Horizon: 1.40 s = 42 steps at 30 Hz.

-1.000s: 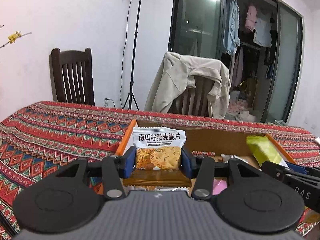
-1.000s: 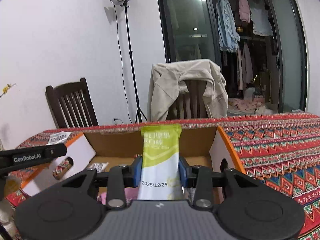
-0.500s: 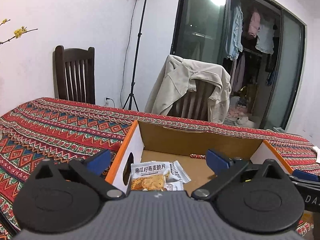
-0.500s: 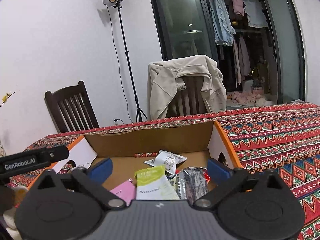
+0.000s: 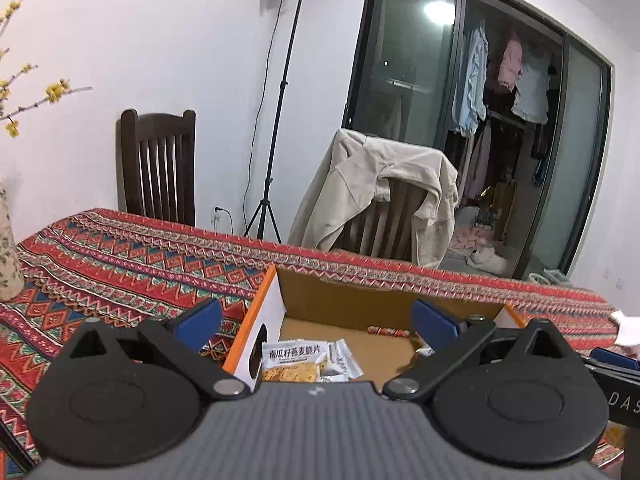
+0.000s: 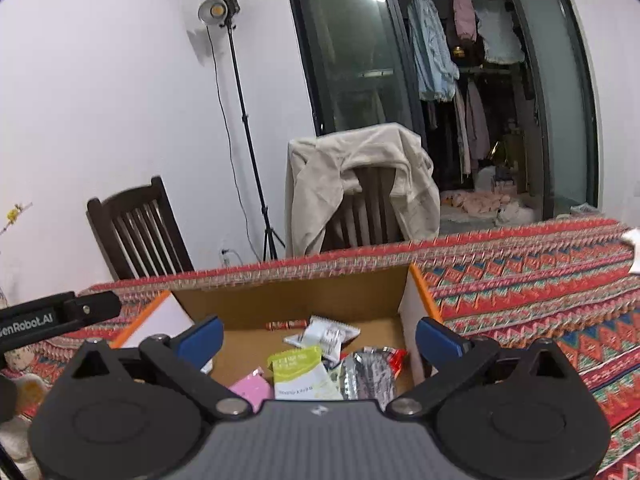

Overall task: Organize snacks
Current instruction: 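Withdraw both tools and grasp a white packet with the right tool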

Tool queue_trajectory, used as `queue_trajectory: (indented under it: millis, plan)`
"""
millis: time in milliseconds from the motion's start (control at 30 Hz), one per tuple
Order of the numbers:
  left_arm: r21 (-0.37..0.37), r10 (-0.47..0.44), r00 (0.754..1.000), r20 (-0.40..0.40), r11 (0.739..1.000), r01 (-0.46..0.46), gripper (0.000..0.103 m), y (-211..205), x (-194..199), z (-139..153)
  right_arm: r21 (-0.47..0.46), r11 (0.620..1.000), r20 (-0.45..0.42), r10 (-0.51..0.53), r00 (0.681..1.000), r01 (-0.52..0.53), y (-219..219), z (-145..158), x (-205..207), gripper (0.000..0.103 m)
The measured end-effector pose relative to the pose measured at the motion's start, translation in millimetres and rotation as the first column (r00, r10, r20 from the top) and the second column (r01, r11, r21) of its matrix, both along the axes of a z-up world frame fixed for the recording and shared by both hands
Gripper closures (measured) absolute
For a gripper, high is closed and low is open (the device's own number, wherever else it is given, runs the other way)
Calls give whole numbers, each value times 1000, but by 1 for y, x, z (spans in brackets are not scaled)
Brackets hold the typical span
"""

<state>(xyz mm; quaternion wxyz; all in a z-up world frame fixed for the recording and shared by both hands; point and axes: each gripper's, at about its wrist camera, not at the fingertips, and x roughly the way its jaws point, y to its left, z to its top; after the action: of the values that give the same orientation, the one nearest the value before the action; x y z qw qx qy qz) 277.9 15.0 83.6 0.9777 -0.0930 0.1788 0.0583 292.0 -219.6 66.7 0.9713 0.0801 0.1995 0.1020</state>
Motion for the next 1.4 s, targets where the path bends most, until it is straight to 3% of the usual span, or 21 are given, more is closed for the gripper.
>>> queue_trajectory:
  millis: [333,633,900,1167,1233,1333,1367,1400]
  plan:
    - [12,-12,1000,-23,1000,12,0,12,-54,25,-64,997,48,44,998,-41,-2,32,-56,0]
    - [28,-37,997,-74,999,39,0,20,-107,1,-113,990,36,91,995,-87,-8,29,-103,0]
    - [4,-44,986,-160,999,45,0,30,-144,-38,-161,980,-95,107,990,-121,-8,-9,-140,0]
    - [-14,-45,974,-224,999,43,0,30,-165,-64,-181,975,-275,75,958,-128,-9,-62,-155,0]
    - [-19,-50,970,-240,999,47,0,27,-168,-70,-180,976,-303,64,951,-123,-8,-72,-155,3]
    - [-19,-61,964,-258,998,58,0,21,-171,-74,-196,974,-304,51,951,-114,-7,-81,-161,16]
    - [-19,-64,963,-261,998,61,0,20,-172,-75,-208,972,-292,46,955,-110,-7,-81,-164,24]
    - [-18,-69,962,-265,998,67,0,17,-173,-76,-200,973,-282,56,958,-116,-8,-80,-168,39]
